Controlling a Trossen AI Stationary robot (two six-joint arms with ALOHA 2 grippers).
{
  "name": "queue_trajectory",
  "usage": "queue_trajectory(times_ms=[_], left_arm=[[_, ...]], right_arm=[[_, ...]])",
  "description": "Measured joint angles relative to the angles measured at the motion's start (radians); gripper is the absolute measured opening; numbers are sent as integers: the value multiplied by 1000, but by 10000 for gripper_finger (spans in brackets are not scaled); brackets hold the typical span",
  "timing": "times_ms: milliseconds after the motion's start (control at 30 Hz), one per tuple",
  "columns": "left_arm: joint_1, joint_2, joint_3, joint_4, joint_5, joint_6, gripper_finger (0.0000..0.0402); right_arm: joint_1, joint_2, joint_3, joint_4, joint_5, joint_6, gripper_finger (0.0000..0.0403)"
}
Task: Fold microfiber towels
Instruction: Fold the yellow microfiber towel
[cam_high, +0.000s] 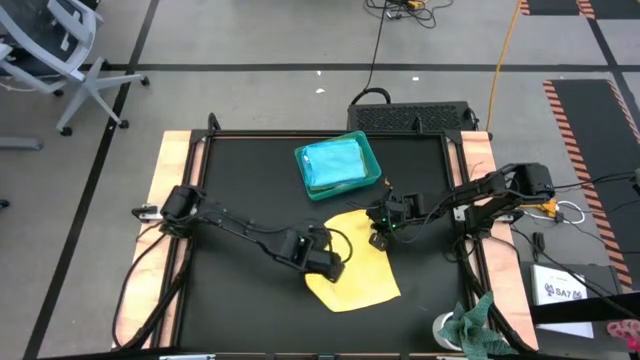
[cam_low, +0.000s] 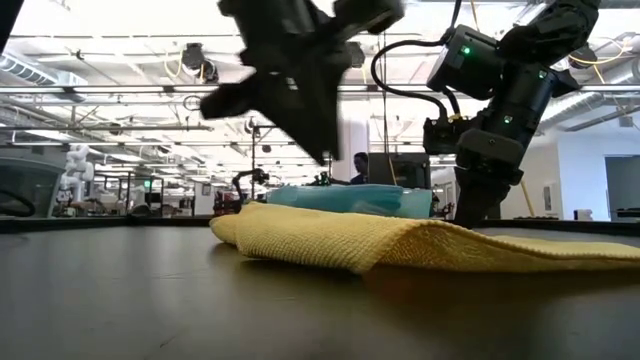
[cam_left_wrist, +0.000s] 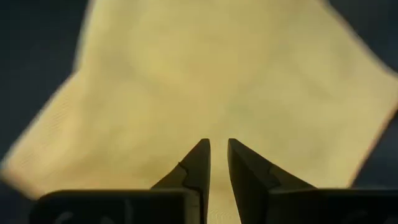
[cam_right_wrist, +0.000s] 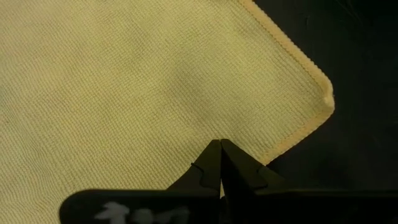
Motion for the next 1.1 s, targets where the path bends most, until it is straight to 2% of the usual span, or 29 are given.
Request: queue_trajectory(times_ms=[133,267,433,633,867,1000,1100], left_arm=[[0,51,0,148,-8,32,56],[-1,113,-1,146,19,7,38],[-22,126,-2,111,129,-14,5],[-85,106,1,76,296,-72,7],[-190,109,0,-76,465,-233,8],[-225,109,-1,-119,435,-316,3],[-233,92,-1,-116,327,-356,8]], right_arm=[[0,0,0,0,0,0,0],[0,0,0,-1,0,-3,0],[0,0,0,-6,0,-7,0],[0,0,0,-13,1,-9,0],[0,0,0,-13,1,-26,0],[0,0,0,-4,0,-26,0],[0,0,-1,16,0,-20,0]])
